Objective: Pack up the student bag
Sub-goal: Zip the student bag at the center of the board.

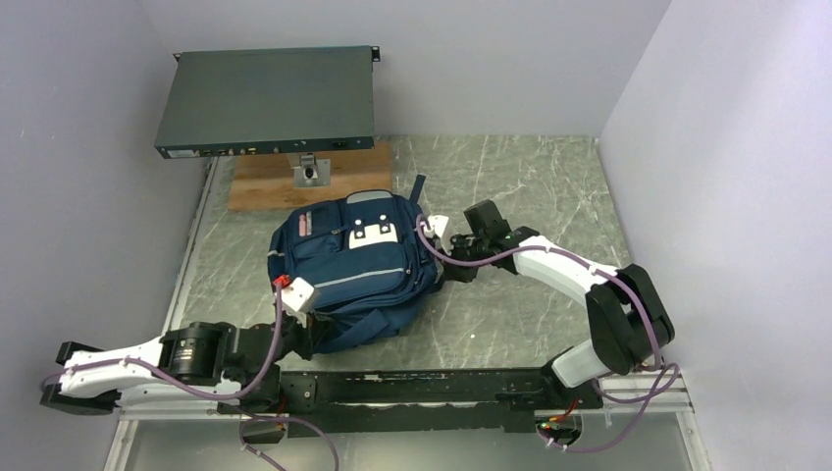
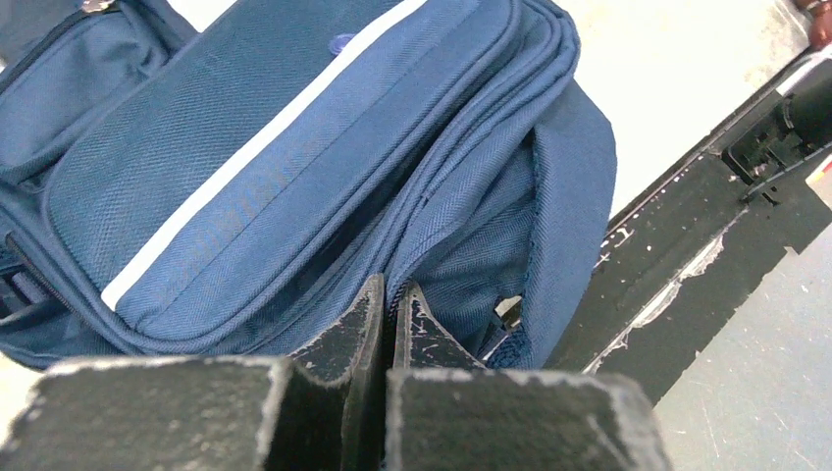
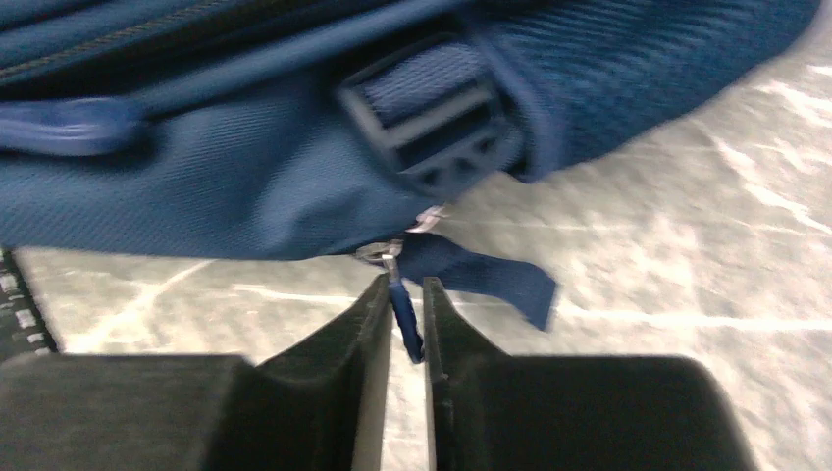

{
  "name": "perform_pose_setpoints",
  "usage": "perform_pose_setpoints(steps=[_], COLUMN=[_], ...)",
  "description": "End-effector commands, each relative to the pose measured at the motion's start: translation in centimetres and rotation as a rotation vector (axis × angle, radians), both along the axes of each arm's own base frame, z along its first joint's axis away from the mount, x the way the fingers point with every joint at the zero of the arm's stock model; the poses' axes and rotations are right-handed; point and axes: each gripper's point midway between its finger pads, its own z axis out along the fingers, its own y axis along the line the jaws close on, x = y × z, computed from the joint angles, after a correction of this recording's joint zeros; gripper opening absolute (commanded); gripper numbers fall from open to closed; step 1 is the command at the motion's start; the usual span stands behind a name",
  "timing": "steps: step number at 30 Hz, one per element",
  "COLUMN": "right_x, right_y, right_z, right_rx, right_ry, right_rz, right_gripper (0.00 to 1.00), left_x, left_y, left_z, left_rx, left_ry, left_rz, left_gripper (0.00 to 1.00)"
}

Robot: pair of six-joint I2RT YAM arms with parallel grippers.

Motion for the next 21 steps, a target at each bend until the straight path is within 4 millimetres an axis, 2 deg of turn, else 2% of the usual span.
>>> perform_pose_setpoints(steps=[1,3,4,5,8,9,13,14,15,17,19,21], right_x=[3.8,2.2,1.2,0.7,-0.9,-0.8,0.4,0.5,0.3,-0.5,-1.3,-2.0], right_y=[-2.1,-2.3,-2.5,-2.9,-4.3,-4.7,-7.4,-7.9,-8.6,-9.9,-11.2,-12.6], right_z=[1.9,2.6,3.0,3.6,5.5,6.3,12.1,14.2,15.5,18.2,20.8,23.9], right_rx=[-0.041,-0.042,-0.043,-0.041,-0.014,0.006,0.103,0.146,0.161,0.188,0.237,0.327], right_ry=[-0.005,0.084,0.113,0.123,0.118,0.102,0.013,-0.005,-0.022,-0.068,-0.123,-0.194], right_rz=[-0.254,-0.293,-0.302,-0.341,-0.439,-0.505,-0.828,-0.891,-0.930,-0.970,-1.018,-1.070], right_gripper=[0.29,0.37,0.45,0.71,0.91,0.98,1.00,1.00,1.00,1.00,1.00,1.00], left_x=[0.5,-0.3,-0.6,-0.9,-1.3,-1.4,-1.5,-1.4,-1.4,-1.3,-0.8,-0.2], left_y=[-3.3,-6.1,-7.5,-8.7,-11.2,-11.8,-13.1,-13.3,-13.4,-13.2,-12.9,-12.4], left_z=[3.8,3.4,3.0,2.5,0.7,0.1,-2.0,-1.7,-1.3,0.4,3.7,7.3], left_rx=[-0.124,-0.125,-0.120,-0.120,-0.087,-0.074,-0.028,-0.026,-0.017,0.014,0.024,0.027], left_ry=[-0.106,-0.107,-0.104,-0.101,-0.063,-0.051,0.027,0.045,0.057,0.047,0.000,-0.063], left_rz=[-0.053,-0.133,-0.168,-0.195,-0.217,-0.226,-0.259,-0.264,-0.271,-0.290,-0.290,-0.285], left_gripper=[0.00,0.00,0.02,0.08,0.33,0.41,0.72,0.83,0.87,0.94,0.99,1.00])
